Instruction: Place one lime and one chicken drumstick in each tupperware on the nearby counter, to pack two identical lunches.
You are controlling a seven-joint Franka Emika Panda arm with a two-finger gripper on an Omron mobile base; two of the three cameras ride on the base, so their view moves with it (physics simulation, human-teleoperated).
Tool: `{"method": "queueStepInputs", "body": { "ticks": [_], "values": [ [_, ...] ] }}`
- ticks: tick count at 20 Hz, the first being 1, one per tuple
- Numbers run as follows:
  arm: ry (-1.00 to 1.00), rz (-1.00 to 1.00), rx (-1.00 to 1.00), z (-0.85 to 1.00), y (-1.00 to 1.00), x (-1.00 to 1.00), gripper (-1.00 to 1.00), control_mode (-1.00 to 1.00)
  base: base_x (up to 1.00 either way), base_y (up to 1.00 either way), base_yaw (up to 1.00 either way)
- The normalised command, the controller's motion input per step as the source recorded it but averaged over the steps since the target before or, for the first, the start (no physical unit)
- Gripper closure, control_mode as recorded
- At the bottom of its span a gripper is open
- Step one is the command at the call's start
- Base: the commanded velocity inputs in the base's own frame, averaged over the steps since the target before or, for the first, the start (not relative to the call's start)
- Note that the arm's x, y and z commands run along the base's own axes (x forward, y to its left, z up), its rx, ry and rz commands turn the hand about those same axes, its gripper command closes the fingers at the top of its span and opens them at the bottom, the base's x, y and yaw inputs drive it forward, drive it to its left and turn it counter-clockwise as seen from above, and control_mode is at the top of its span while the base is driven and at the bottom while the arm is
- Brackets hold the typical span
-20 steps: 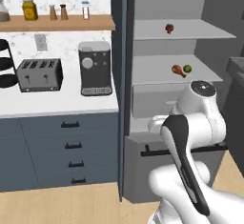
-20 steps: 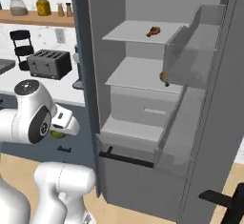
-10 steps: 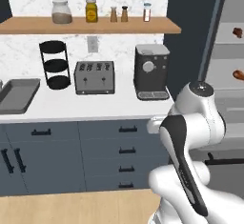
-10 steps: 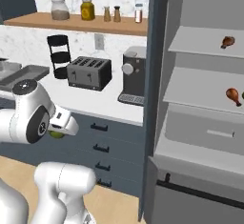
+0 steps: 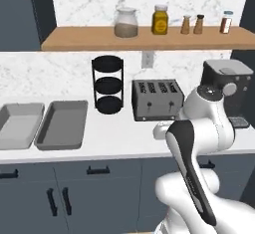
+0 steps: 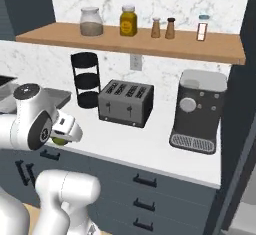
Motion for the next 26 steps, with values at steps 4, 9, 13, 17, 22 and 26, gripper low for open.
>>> {"method": "queueStepInputs", "body": {
  "ticks": [4, 9, 13, 17, 22, 26],
  "values": [
    [0.00, 0.00, 0.00, 0.00, 0.00, 0.00, 1.00, 1.00, 0.74, 1.00, 0.00],
    [0.00, 0.00, 0.00, 0.00, 0.00, 0.00, 1.00, 1.00, 0.75, 1.00, 0.00],
    [0.00, 0.00, 0.00, 0.00, 0.00, 0.00, 1.00, 1.00, 0.88, 1.00, -0.02],
    [0.00, 0.00, 0.00, 0.00, 0.00, 0.00, 1.00, 1.00, 0.96, 1.00, -0.03],
    [0.15, 0.00, 0.00, -0.59, 0.97, 1.00, 1.00, -1.00, 0.00, 0.00, 0.00],
    [0.08, 0.00, 0.00, -0.59, 0.57, 1.00, 1.00, -1.00, 0.00, 0.00, 0.00]
  ]
}}
